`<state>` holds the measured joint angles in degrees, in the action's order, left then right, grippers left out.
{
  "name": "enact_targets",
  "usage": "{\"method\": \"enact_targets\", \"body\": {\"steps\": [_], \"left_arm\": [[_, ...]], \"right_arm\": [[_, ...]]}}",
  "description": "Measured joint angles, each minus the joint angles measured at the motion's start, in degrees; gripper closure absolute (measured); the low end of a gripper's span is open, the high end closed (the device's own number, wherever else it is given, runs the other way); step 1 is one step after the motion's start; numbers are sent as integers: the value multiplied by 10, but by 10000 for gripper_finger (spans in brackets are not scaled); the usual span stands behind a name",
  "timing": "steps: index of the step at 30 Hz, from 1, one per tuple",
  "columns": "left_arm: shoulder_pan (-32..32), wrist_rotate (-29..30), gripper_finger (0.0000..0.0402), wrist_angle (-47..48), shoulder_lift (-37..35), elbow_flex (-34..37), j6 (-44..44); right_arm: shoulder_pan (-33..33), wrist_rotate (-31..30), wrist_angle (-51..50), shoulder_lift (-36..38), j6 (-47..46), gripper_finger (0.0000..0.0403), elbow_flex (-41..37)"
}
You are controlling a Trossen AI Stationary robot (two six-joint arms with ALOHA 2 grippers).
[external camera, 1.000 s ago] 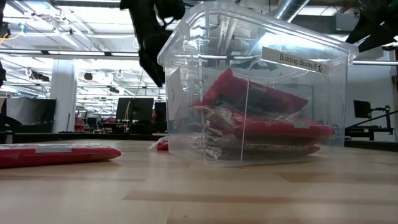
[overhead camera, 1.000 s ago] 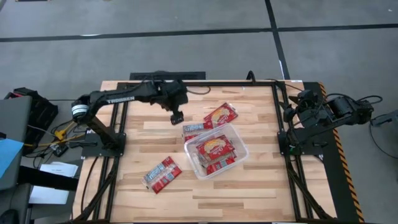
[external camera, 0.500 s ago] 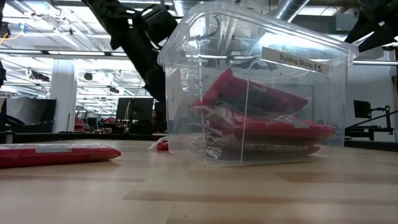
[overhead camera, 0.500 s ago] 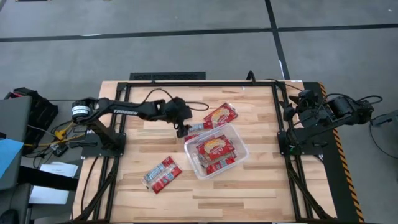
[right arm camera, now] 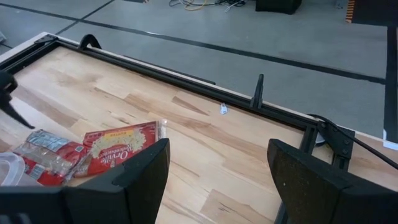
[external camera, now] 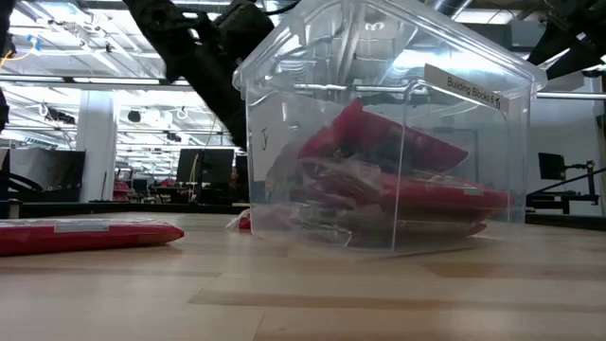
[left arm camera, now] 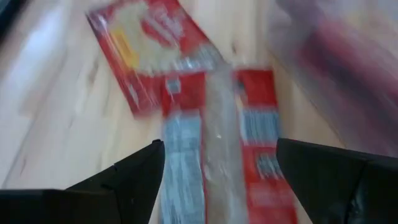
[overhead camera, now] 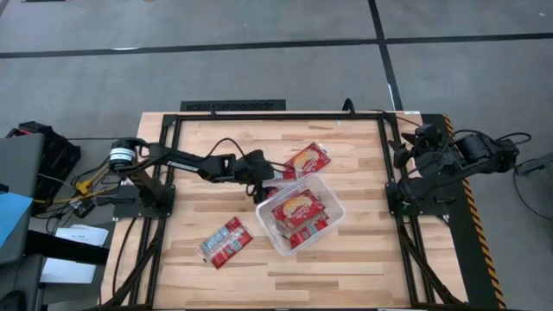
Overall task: Sort popcorn bags into baskets
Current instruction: Put the red popcorn pack into the transparent container
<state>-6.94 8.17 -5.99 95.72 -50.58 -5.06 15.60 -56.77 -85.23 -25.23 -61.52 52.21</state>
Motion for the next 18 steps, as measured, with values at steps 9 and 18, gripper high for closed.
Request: {"method": "enact_targets", "body": {"steps": [9,18], "left_arm": [[0,0,104,-19,52,0,26],[2,-1,135,4,98,-1,11]], "right_arm": [[1,2,0,12,-1,107,0],[0,9,-1,15,-1,107,0]]}}
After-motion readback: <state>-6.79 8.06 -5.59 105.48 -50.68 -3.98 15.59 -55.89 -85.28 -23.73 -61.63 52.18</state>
